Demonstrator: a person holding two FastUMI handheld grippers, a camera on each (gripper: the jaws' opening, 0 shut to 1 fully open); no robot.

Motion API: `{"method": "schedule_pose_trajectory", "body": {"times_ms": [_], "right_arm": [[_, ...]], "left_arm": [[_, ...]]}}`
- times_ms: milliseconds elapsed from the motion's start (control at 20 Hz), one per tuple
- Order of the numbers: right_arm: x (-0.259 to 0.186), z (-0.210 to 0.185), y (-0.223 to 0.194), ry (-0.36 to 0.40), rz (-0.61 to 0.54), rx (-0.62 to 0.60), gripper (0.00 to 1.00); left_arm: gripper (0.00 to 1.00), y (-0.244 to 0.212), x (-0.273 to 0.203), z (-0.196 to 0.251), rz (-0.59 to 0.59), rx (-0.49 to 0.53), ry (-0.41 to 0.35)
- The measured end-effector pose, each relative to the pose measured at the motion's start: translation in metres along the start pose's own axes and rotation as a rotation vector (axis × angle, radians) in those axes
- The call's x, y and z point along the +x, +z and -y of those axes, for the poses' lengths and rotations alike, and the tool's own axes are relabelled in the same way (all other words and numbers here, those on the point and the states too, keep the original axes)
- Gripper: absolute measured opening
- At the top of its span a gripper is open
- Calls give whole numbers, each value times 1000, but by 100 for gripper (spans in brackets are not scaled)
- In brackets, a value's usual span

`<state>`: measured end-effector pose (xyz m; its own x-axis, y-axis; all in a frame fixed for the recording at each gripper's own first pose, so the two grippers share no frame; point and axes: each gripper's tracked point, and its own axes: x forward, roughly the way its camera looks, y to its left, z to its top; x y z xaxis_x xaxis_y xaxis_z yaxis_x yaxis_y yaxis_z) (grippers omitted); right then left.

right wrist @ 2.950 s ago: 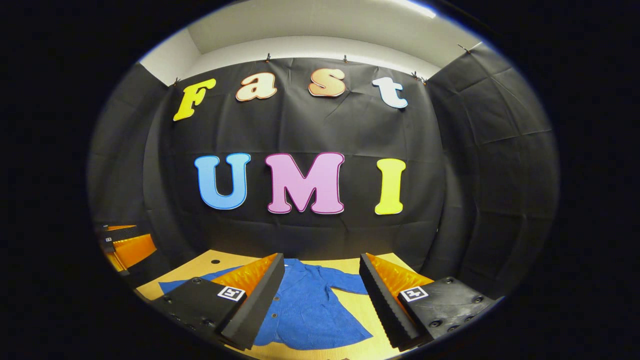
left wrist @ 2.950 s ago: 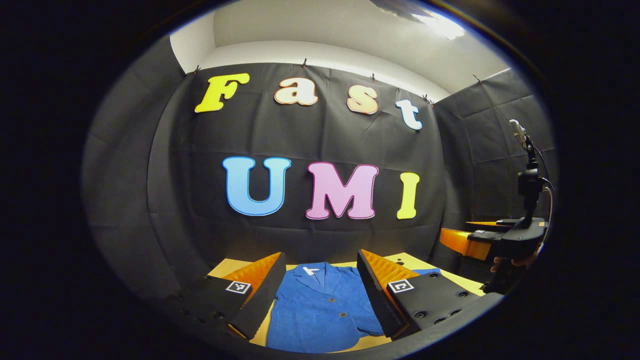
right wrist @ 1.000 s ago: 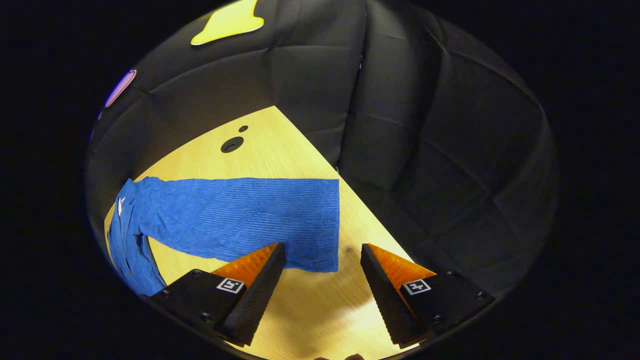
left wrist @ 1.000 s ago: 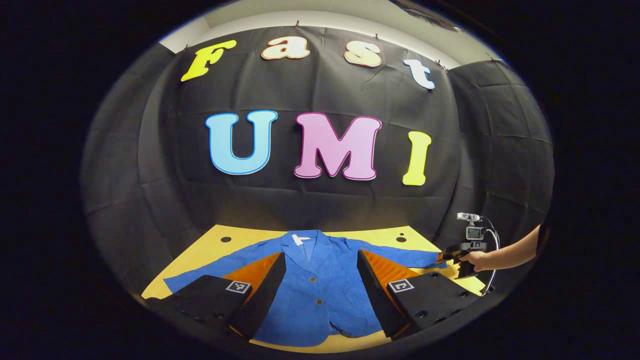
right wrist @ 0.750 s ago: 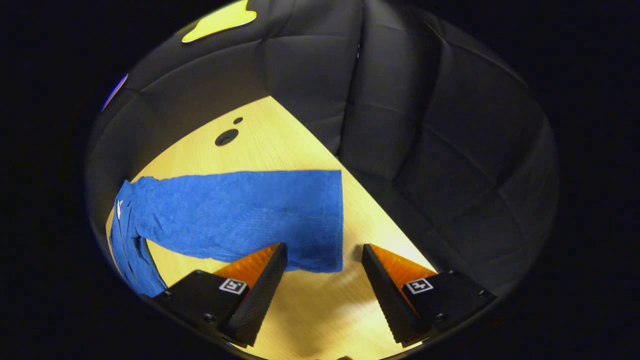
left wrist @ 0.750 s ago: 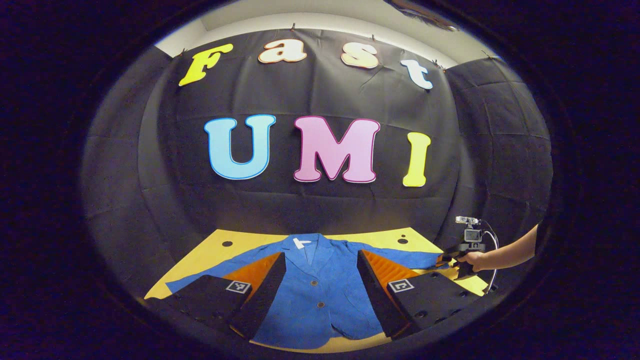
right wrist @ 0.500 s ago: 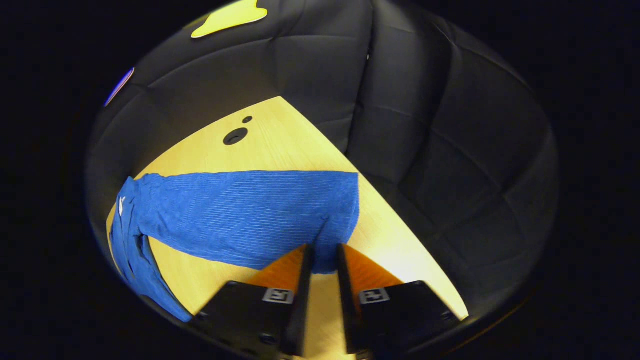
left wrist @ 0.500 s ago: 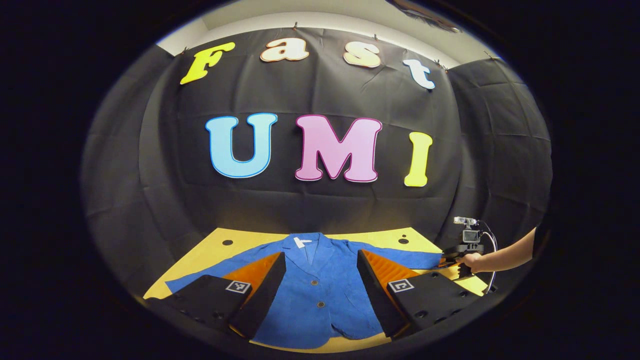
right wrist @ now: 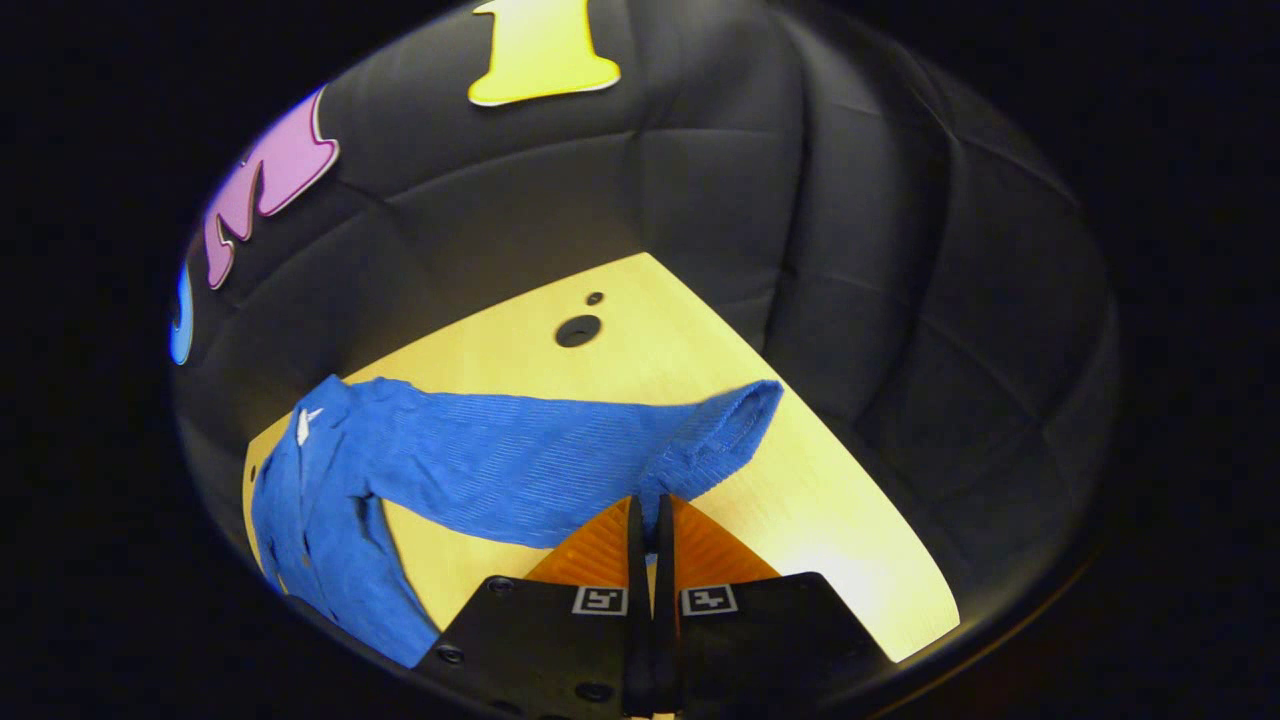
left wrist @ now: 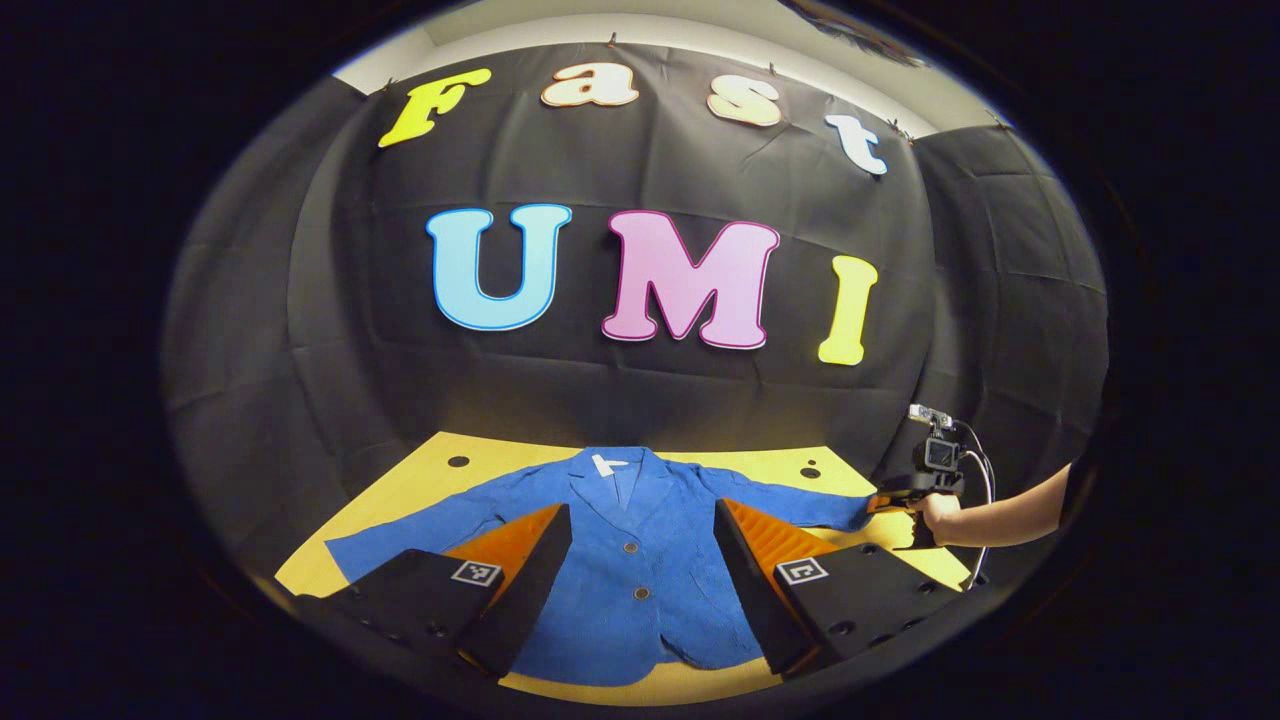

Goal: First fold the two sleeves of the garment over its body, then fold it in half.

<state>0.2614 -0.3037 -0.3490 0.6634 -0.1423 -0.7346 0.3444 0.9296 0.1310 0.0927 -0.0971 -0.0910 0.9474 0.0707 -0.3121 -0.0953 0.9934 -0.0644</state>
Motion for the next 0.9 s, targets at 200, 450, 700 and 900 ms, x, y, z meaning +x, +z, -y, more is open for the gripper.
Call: {"method": "schedule_pose_trajectory", "body": {"times_ms": [200, 450, 700, 900], "right_arm": [[-17, -83, 32, 160, 15, 38, 5], [-29, -200, 35, 332, -17, 26, 5], [-42, -346, -20, 540, -134, 47, 4], [-53, -437, -84, 651, -270, 70, 4]], "left_arm": [[80, -14, -9, -11, -17, -28, 20], [82, -35, -25, -37, -39, -101, 101], [82, -54, -46, -68, -53, -182, 207], [82, -67, -72, -101, -70, -213, 342]]}}
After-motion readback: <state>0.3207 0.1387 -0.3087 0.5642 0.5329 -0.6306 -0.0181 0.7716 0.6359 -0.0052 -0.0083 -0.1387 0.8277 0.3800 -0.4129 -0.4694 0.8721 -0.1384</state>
